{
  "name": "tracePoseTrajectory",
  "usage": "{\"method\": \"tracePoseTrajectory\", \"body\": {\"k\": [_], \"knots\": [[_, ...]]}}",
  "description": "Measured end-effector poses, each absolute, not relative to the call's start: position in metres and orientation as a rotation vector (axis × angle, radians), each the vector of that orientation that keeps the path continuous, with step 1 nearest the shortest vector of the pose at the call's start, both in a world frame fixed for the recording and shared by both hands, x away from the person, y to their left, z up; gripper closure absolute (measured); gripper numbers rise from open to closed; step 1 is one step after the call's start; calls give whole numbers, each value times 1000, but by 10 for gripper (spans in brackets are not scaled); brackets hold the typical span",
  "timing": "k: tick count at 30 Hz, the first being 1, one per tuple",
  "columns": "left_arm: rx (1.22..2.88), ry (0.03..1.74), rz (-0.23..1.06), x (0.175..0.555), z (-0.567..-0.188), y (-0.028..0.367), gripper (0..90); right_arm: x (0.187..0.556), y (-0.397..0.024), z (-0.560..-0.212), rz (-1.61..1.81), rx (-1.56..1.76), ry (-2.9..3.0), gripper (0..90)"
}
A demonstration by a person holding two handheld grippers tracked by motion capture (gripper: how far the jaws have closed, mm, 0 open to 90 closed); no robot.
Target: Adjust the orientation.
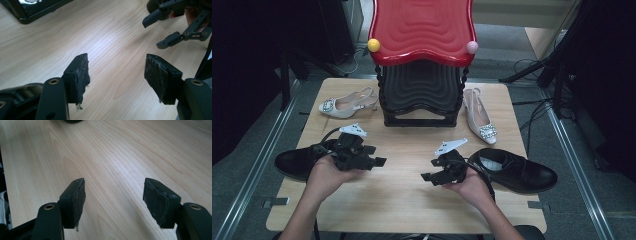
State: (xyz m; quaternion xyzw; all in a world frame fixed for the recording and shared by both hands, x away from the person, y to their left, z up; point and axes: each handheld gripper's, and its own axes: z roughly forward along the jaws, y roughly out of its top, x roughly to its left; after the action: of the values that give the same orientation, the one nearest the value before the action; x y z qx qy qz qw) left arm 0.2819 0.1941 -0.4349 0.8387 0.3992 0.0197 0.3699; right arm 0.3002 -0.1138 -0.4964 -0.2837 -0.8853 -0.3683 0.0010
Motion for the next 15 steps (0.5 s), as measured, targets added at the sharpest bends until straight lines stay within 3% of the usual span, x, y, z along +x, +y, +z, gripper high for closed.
{"method": "tracePoseTrajectory", "body": {"k": [15], "knots": [[2177, 978, 3, 283, -451, 179, 350, 301, -118, -497, -1150, -935, -2784, 353]]}}
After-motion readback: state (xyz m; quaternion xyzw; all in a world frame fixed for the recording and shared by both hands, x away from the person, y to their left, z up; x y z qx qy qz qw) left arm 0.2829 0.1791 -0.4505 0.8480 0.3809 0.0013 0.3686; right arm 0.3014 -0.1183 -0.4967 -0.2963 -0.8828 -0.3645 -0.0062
